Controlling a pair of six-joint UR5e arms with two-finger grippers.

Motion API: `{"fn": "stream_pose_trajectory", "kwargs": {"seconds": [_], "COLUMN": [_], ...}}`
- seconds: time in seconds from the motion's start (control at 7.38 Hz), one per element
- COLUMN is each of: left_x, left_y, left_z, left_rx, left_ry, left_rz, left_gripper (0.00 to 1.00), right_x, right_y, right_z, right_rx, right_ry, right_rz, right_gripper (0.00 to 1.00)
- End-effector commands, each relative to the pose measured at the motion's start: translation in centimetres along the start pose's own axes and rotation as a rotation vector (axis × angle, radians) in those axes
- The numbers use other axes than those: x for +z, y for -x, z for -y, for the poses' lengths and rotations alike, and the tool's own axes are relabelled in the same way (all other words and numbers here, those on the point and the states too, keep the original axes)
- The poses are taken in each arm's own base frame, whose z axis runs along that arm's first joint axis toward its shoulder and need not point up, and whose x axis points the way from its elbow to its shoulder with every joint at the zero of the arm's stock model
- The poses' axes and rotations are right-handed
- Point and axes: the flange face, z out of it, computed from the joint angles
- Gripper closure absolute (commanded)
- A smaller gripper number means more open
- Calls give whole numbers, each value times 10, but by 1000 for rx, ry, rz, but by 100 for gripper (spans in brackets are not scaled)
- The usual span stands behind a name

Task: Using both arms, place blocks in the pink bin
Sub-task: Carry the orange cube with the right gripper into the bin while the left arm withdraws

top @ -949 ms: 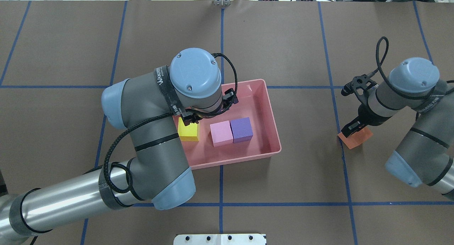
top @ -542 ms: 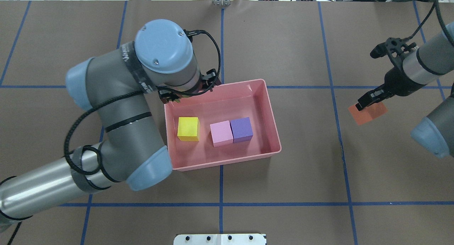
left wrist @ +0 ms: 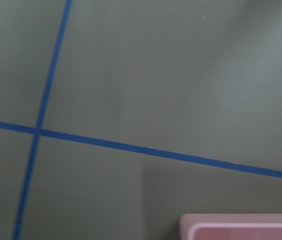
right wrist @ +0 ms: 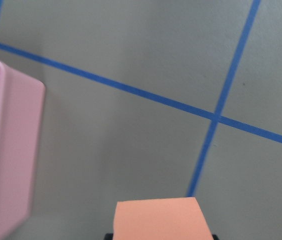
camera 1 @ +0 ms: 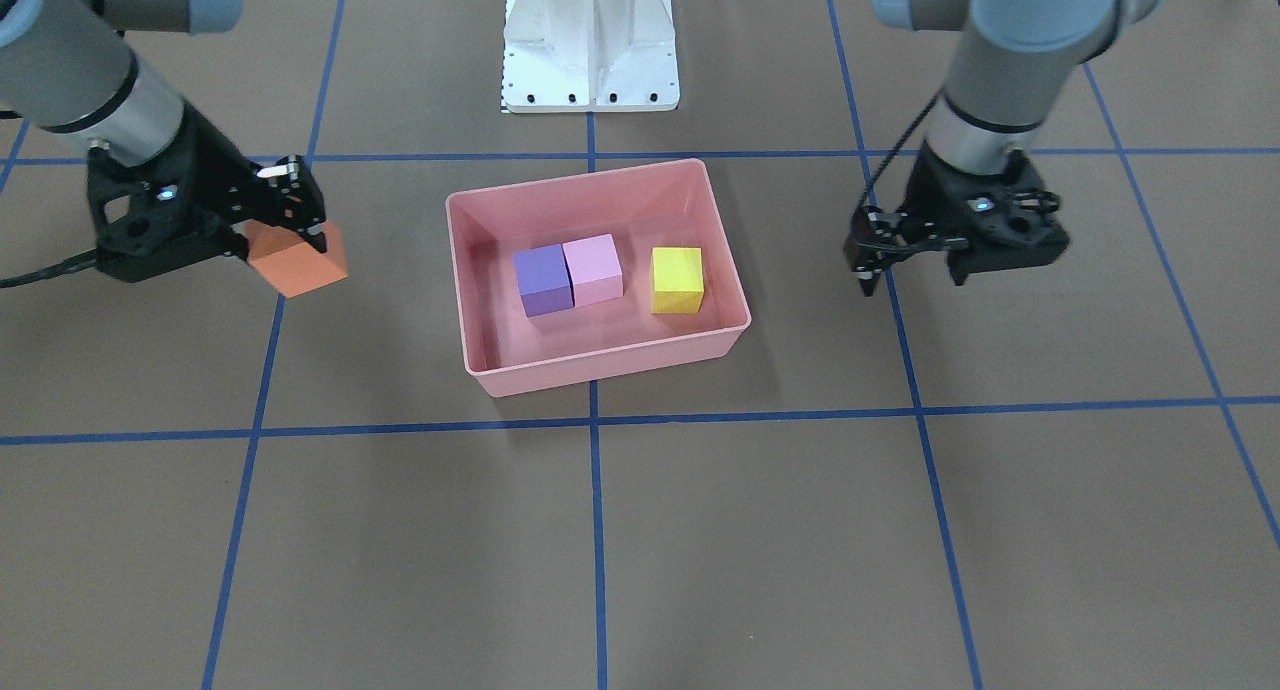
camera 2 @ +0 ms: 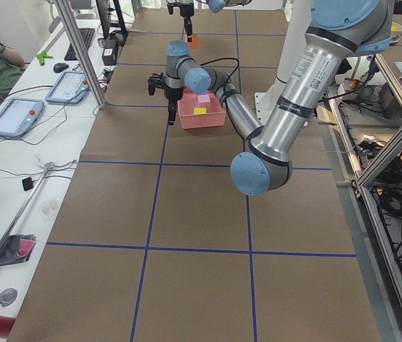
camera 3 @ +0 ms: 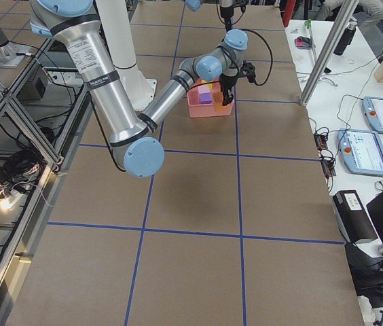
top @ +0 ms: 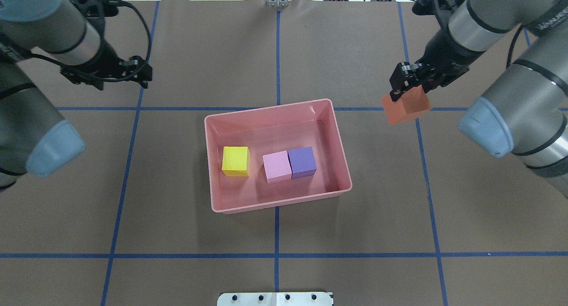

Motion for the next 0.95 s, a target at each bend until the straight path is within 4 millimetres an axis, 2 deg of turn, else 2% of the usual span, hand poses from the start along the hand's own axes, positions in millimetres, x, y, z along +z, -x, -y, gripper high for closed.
{"fn": "stream_pose_trajectory", "kwargs": {"seconds": [0.0,0.14,0.27,0.41,0.54,0.68,0.81], "left_x": [4,19,36,52,60,63,64], "left_y": [97,115,134,149,158,161,162], "left_z": [9,5,0,-3,-5,-6,-6], "left_rx": [62,65,72,82,85,80,74], "left_ry": [19,13,4,-8,-15,-13,-12], "left_rz": [19,15,7,-5,-10,-6,-3], "left_gripper": [0,0,0,0,0,0,0], "right_x": [39,63,80,97,102,104,101], "right_y": [132,175,193,194,193,191,190], "right_z": [2,0,4,14,17,17,14], "right_rx": [113,156,163,156,165,176,166], "right_ry": [-29,-36,-55,-63,-62,-61,-74], "right_rz": [-29,-53,-64,-53,-55,-57,-54], "right_gripper": [100,100,100,100,100,1,0]}}
